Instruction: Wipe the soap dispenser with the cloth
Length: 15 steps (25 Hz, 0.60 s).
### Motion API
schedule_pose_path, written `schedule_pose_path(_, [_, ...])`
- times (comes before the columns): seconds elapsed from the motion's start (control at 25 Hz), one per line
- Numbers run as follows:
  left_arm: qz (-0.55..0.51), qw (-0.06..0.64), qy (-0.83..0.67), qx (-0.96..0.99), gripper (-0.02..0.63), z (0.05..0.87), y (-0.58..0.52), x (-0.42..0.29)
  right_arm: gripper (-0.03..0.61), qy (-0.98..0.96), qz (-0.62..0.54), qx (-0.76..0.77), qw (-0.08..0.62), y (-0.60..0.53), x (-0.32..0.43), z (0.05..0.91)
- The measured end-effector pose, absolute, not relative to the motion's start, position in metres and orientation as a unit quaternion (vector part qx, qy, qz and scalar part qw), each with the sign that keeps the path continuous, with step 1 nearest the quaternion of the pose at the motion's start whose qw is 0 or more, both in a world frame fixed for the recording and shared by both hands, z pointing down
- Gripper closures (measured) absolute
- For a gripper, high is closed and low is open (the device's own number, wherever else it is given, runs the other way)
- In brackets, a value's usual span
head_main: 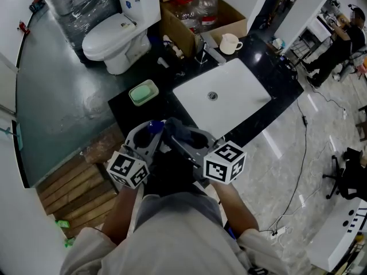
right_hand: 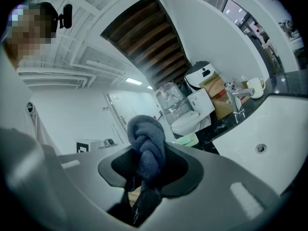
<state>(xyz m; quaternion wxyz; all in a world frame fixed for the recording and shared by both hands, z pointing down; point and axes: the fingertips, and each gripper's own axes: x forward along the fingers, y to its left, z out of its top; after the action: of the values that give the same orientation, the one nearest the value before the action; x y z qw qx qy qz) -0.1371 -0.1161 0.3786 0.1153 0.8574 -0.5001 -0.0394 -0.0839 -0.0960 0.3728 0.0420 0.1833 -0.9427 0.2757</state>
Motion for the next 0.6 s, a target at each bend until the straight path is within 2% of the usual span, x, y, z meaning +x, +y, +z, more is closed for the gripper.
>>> schedule_pose_path(0.6, [-0.044,0.115,-0.499,0.858,0.517,0.379,-0.115,-0.139,0.457,-0.941,0.273,0.198,0.027,-0.11,-0.086,0.372])
